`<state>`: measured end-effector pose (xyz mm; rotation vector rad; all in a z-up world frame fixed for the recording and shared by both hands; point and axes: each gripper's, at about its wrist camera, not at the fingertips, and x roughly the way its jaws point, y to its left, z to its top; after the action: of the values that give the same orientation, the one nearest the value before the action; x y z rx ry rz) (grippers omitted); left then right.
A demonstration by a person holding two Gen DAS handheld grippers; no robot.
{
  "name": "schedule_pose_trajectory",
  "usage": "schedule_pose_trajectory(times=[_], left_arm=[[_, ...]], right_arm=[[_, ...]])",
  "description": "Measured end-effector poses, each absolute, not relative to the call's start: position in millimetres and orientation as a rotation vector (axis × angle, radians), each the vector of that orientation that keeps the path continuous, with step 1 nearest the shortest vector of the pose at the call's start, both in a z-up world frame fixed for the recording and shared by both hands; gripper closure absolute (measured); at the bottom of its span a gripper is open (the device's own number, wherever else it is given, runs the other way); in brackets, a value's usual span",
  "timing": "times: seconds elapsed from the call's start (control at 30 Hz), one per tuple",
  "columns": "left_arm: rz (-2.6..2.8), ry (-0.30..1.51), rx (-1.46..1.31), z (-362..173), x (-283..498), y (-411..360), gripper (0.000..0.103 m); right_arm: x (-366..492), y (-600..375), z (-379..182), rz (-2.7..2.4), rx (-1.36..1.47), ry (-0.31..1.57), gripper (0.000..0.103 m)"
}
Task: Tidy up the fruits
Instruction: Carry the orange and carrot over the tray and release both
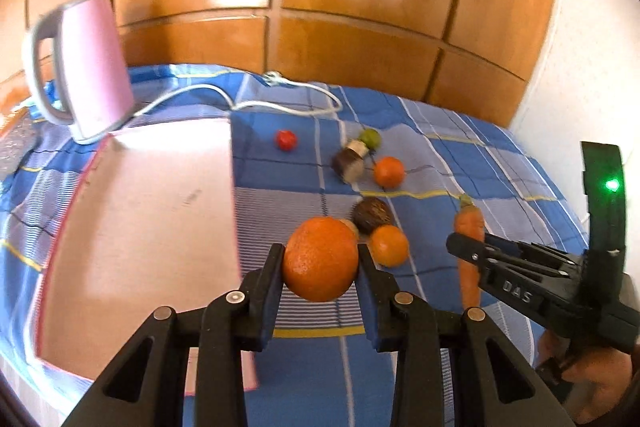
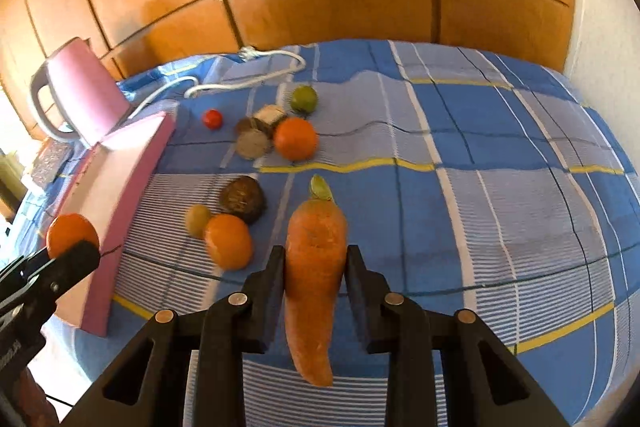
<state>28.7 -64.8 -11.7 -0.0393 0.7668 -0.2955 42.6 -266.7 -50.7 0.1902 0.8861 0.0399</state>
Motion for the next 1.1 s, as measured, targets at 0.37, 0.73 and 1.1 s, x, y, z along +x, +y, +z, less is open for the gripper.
schedule_pose_trajectory(times=[0.37,0.73,1.1], left_arm=[[-0.141,0.735,-0.088,-5,35,-9,0.069],[0.073,0.750,-0.115,-17,48,54,0.068],[0.170,0.733,-0.151,-21,44,83,0.058]], right_arm=[[49,-207,-18,0.226,0.146,0.849,0.074],[76,-113,-7,0.469,0.185,0.912,0.074],[106,-57,-28,0.500,0.190,0.997,0.072]])
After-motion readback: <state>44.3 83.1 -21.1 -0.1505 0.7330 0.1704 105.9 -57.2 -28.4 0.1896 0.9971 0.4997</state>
